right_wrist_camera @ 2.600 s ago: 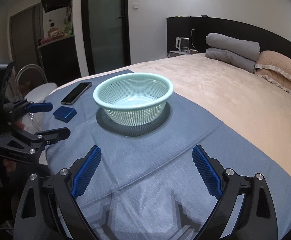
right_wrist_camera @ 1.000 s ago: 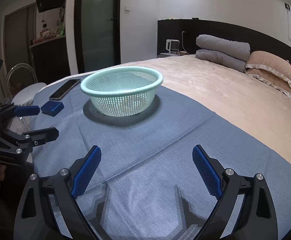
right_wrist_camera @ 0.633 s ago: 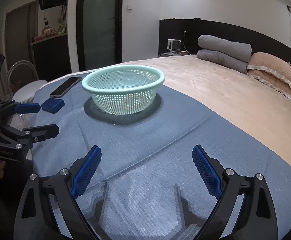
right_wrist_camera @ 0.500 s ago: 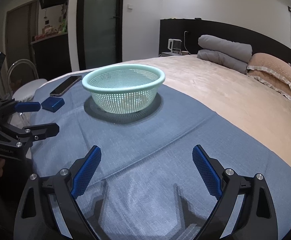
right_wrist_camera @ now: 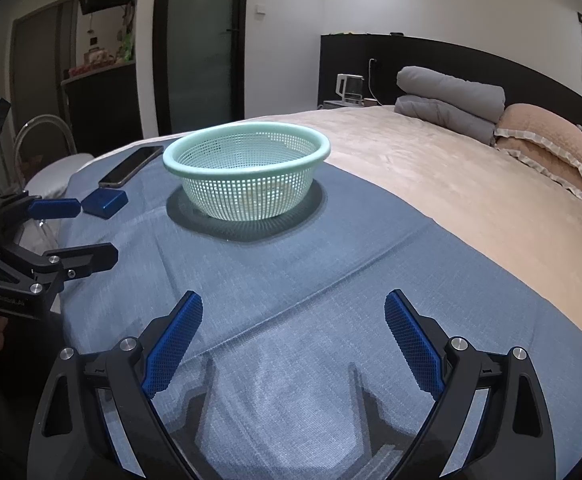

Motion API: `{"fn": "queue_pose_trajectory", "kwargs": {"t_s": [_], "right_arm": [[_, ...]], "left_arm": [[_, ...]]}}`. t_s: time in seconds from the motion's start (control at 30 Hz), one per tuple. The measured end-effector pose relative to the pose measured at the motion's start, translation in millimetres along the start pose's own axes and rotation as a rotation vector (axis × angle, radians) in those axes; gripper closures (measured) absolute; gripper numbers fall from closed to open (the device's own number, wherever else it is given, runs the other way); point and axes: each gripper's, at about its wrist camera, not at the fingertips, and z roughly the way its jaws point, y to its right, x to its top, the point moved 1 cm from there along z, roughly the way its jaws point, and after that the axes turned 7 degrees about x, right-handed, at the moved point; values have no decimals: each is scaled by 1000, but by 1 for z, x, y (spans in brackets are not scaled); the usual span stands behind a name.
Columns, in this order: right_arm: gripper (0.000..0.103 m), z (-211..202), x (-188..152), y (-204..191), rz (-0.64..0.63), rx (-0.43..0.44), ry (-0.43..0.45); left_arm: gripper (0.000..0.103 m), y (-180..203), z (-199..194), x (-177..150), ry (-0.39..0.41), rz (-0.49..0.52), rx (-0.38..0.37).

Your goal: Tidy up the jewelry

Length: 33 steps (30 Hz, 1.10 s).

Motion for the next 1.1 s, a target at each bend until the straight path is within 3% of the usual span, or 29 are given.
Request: {"fn": "queue_pose_trajectory", "kwargs": {"t_s": [1.1], "right_arm": [[15,4,-1,1,-6,-16,-29]], "left_arm": [[6,-5,1,-1,-1,-20,-9]]}}
